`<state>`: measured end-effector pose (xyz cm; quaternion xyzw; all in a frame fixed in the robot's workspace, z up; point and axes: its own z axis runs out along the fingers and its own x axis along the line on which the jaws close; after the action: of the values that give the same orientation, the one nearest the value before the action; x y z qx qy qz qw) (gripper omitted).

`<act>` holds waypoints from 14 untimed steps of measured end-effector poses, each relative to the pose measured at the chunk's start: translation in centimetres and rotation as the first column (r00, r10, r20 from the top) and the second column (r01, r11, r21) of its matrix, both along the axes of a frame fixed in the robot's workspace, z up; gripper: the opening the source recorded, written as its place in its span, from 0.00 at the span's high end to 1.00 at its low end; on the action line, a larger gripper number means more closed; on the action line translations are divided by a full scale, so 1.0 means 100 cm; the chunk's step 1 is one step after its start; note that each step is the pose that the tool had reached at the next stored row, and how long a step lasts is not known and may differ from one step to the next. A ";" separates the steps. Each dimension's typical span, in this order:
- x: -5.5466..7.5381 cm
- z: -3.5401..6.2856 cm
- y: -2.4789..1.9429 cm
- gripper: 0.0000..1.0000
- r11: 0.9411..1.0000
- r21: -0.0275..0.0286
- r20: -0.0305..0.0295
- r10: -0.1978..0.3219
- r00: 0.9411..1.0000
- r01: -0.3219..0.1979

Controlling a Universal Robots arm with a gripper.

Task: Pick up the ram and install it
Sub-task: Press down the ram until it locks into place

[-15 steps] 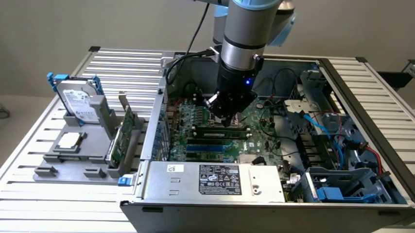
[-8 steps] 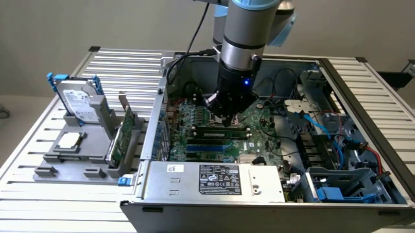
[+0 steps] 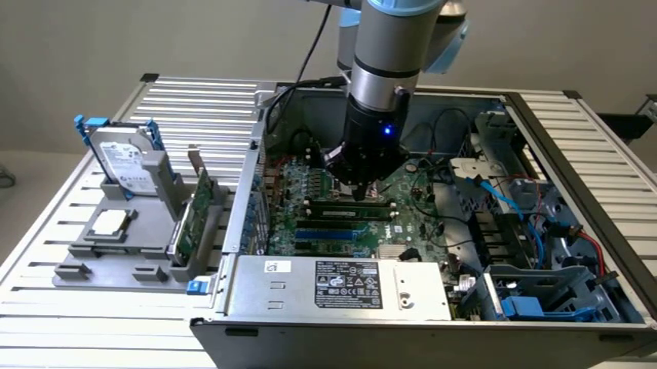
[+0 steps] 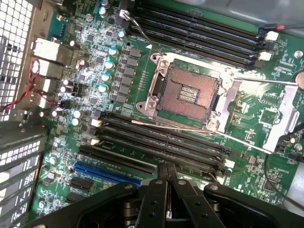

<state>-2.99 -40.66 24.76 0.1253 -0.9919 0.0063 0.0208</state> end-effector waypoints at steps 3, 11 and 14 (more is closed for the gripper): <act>0.000 0.0000 0.0000 0.89 0.999 -0.002 0.001 -0.039 0.999 0.039; 0.000 0.0001 0.0000 0.89 0.990 -0.006 0.001 -0.141 0.990 0.141; 0.000 0.0031 -0.0007 0.89 0.987 -0.006 0.001 -0.160 0.987 0.160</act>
<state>-2.98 -40.73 25.07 0.0450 -0.9987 0.0078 0.0215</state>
